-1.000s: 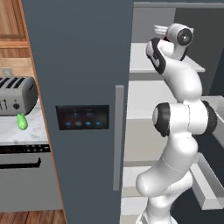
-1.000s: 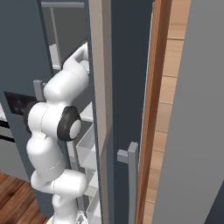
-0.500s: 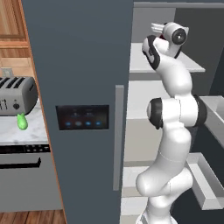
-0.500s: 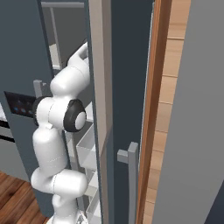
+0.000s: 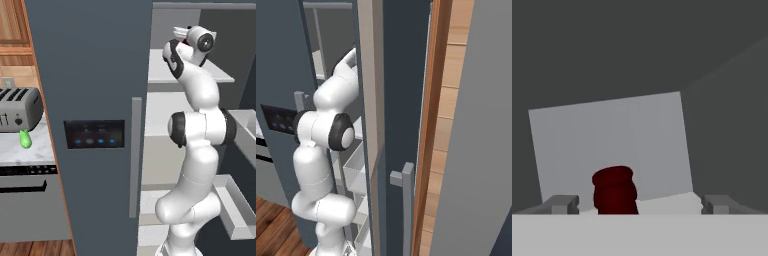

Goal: Place the beer on the top shelf of the fridge to keep it out of children's reach, and place the corn and mushroom on lower shelves for easy access.

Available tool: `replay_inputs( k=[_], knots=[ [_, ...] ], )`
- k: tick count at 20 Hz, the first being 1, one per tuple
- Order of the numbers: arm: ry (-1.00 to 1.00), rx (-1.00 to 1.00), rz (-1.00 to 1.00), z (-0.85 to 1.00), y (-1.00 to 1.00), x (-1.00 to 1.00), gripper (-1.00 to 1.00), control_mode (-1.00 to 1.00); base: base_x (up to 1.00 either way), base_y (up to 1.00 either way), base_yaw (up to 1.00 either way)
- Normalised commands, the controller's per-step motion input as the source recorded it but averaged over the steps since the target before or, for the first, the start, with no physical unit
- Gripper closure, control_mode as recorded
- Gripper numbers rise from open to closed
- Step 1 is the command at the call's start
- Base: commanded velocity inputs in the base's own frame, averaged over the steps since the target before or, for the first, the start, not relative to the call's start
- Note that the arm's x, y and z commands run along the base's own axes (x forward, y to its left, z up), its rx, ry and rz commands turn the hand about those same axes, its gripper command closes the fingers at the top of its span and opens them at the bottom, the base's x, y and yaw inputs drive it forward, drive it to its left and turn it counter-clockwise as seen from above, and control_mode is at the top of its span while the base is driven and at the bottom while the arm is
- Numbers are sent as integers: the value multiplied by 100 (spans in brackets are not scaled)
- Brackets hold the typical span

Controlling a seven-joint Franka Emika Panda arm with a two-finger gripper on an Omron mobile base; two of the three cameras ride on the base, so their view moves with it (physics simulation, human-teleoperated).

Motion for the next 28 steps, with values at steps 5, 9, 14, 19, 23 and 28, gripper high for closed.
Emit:
replay_inputs(
  k=[5, 9, 14, 19, 23, 28],
  knots=[
    [4, 0, 0, 0, 0, -37, -100, -100, 0, 0, 0],
    [12, -4, 0, 0, 13, -55, -100, -100, 0, 0, 0],
    [10, -6, 0, -15, 30, -73, -100, -100, 0, 0, 0],
    [14, -6, 0, -29, 51, -84, -100, -100, 0, 0, 0],
    [17, 0, 0, -41, 43, -91, -100, -100, 0, 0, 0],
    [18, 1, 0, -36, 31, -97, -100, -100, 0, 0, 0]
  ],
)
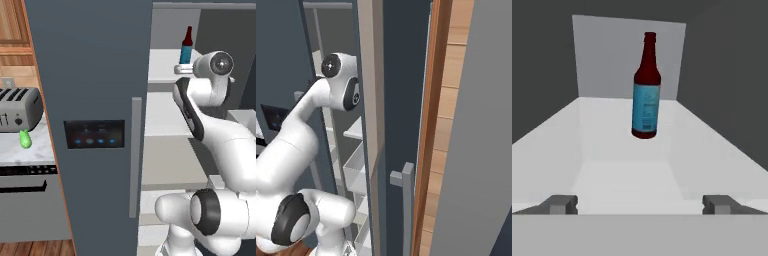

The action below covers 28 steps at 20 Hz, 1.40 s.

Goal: Place the beer on the top shelf of the fridge to keep it out of children's reach, and place the corn and mushroom on lower shelves for easy access.

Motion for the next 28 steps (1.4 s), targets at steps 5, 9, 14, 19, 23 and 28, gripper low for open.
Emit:
replay_inputs(
  k=[5, 9, 14, 19, 23, 28],
  knots=[
    [22, 7, 0, -9, 13, -91, -100, -100, 0, 0, 0],
    [23, 15, 0, 0, 0, -91, -100, -100, 0, 0, 0],
    [24, 14, 0, 0, 3, -88, -100, -100, 0, 0, 0],
    [21, 1, 0, 0, 35, -56, -100, -100, 0, 0, 0],
    [10, 0, 0, 0, 29, -41, -100, -100, 0, 0, 0],
    [1, 0, 0, 0, 23, -30, -100, -100, 0, 0, 0]
  ],
)
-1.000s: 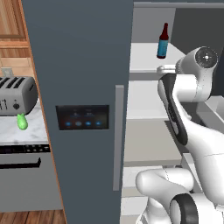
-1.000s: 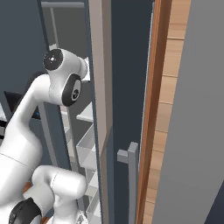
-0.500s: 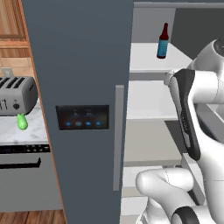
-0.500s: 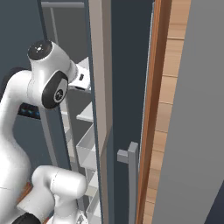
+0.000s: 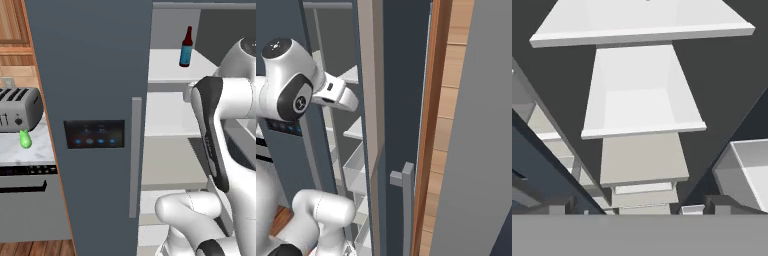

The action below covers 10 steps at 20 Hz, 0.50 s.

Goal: Place the beer on the top shelf of the fridge to keep it out of children's reach, and place the corn and mushroom on lower shelves for easy access.

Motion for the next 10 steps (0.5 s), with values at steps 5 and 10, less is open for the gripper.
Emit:
replay_inputs(
  k=[5, 10],
  knots=[
    [0, 0, 7, -1, 7, -39, -100, -100, 0, 0, 0],
    [0, 0, 3, -2, 3, -13, -100, 100, -64, 26, 16]
  ],
)
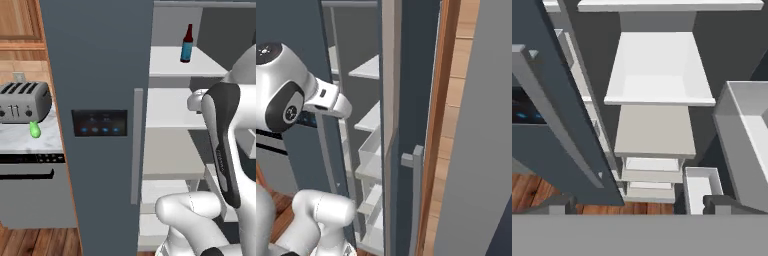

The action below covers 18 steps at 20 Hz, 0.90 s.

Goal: Place the beer on the top shelf of the fridge to keep it out of children's reach, and place the corn and mushroom on lower shelves for easy access.

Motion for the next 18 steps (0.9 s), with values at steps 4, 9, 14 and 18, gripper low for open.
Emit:
replay_inputs(
  k=[4, 9, 14, 18],
  knots=[
    [0, 0, 0, 0, 0, 0, -100, 100, -94, 47, 27],
    [0, 0, 0, 0, 0, 0, -100, 100, -49, 90, 31],
    [0, 0, 0, 0, 0, 0, -100, 100, 1, 100, 31],
    [0, 0, 0, 0, 0, 0, -100, 100, 46, 100, 24]
  ],
)
